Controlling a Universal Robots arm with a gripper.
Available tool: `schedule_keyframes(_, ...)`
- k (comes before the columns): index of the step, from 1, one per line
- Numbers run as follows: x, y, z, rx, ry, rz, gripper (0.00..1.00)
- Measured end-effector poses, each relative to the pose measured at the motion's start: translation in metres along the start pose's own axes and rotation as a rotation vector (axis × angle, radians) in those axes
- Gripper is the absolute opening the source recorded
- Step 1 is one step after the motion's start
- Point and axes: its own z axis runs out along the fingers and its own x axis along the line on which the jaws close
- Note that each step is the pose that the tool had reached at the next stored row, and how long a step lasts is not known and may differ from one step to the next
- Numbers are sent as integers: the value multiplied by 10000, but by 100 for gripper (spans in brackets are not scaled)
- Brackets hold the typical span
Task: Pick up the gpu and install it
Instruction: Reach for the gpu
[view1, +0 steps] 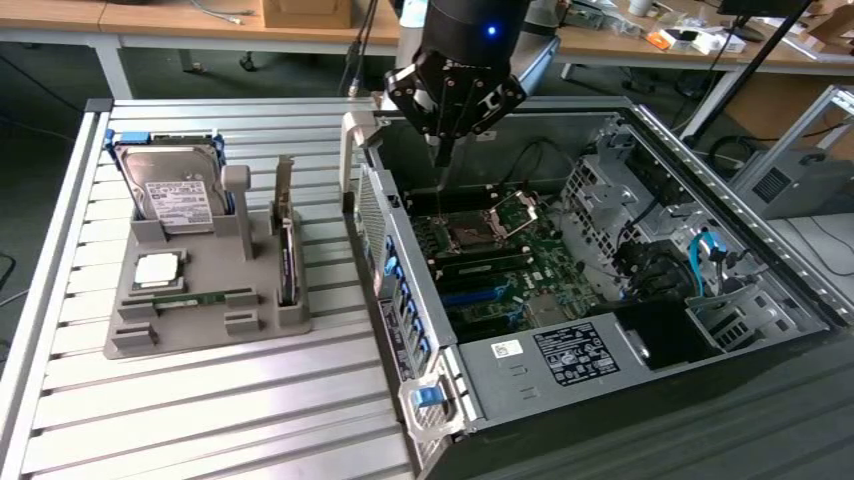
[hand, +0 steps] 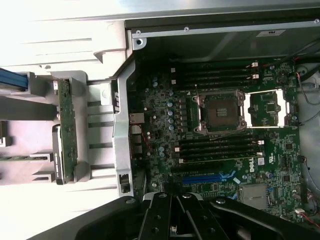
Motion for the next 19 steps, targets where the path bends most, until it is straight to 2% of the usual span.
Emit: schedule_keyframes(19,37,-3,-1,0,0,0,11)
